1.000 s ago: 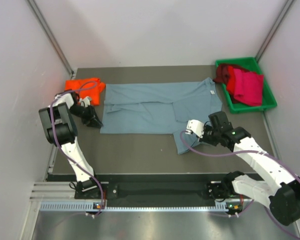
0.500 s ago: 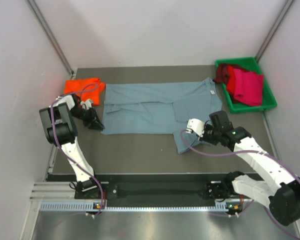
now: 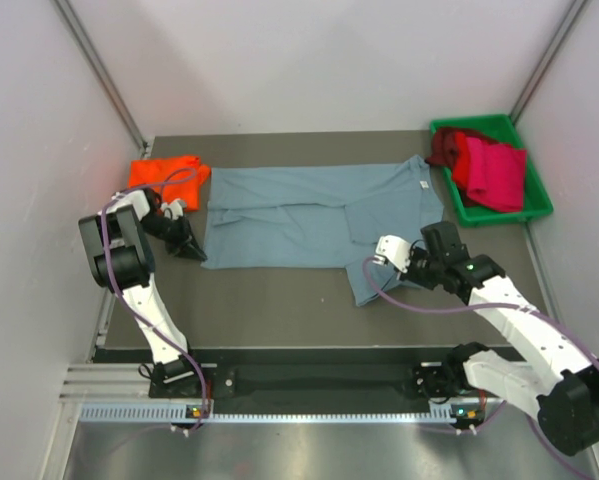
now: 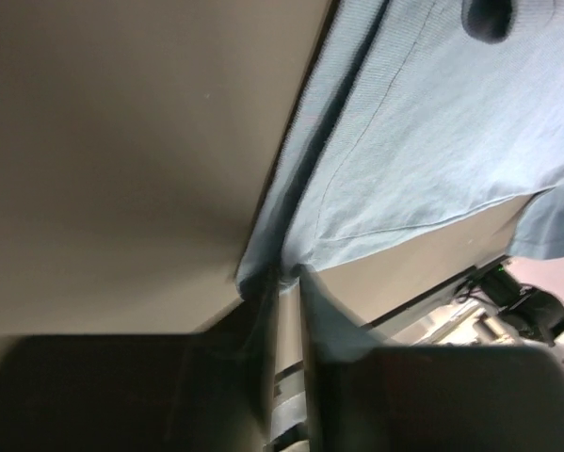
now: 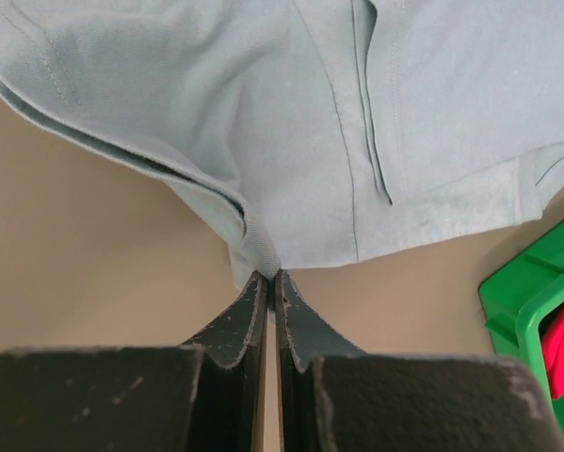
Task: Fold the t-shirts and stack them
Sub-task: Fold the tshirt
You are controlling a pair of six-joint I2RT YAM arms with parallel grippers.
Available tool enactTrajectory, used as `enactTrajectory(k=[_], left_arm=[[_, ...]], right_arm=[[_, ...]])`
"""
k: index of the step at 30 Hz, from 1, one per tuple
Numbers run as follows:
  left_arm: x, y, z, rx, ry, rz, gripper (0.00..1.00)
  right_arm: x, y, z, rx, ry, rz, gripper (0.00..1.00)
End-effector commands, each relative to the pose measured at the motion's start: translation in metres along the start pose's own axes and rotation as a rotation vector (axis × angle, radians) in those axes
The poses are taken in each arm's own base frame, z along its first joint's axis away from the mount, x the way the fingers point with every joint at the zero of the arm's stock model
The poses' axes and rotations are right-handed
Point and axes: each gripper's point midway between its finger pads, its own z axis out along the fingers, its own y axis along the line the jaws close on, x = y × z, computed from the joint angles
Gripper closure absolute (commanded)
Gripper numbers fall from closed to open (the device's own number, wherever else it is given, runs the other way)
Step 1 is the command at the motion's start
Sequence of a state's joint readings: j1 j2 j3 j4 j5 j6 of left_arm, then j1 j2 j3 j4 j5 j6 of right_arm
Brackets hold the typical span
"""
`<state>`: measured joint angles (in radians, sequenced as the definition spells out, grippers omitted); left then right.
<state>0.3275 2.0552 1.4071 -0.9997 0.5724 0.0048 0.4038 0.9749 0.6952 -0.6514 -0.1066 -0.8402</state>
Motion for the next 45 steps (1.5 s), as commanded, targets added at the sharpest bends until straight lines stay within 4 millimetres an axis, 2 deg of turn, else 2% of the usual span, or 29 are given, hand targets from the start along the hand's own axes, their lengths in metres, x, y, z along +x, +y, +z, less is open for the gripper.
enactTrajectory(k=[1, 5, 8, 11, 15, 18, 22, 26, 33, 39, 45], left_arm=[[0.005, -0.012, -0.009, 0.036, -0.009, 0.031, 1.0], [0.008, -0.015, -0.01, 0.049, -0.004, 0.035, 1.0], [0.007, -0.022, -0.021, 0.059, -0.02, 0.061, 1.0], [0.001, -0.033, -0.04, 0.059, -0.061, 0.106, 1.0], [-0.007, -0.057, -0.077, 0.062, -0.161, 0.203, 1.0], [-0.001, -0.068, -0.091, 0.076, -0.183, 0.238, 1.0], [0.013, -0.068, -0.096, 0.064, -0.156, 0.258, 1.0], [0.025, -0.065, -0.093, 0.065, -0.101, 0.26, 1.0], [0.03, -0.07, -0.101, 0.072, -0.102, 0.275, 1.0], [0.034, -0.075, -0.109, 0.073, -0.108, 0.301, 1.0], [0.009, -0.077, -0.114, 0.055, -0.158, 0.317, 1.0]], right_arm=[[-0.008, -0.01, -0.005, 0.041, -0.044, 0.022, 1.0], [-0.007, -0.011, -0.007, 0.047, -0.045, 0.037, 1.0], [-0.008, -0.021, -0.013, 0.086, -0.052, 0.085, 1.0], [-0.013, -0.042, -0.027, 0.158, -0.078, 0.175, 1.0], [-0.017, -0.072, -0.051, 0.254, -0.116, 0.282, 1.0], [-0.015, -0.083, -0.062, 0.301, -0.13, 0.337, 1.0], [-0.015, -0.098, -0.078, 0.37, -0.156, 0.397, 1.0], [-0.025, -0.11, -0.092, 0.406, -0.207, 0.432, 1.0], [-0.046, -0.144, -0.125, 0.495, -0.278, 0.437, 1.0], [-0.062, -0.155, -0.147, 0.52, -0.327, 0.438, 1.0], [-0.061, -0.164, -0.133, 0.514, -0.314, 0.435, 1.0]])
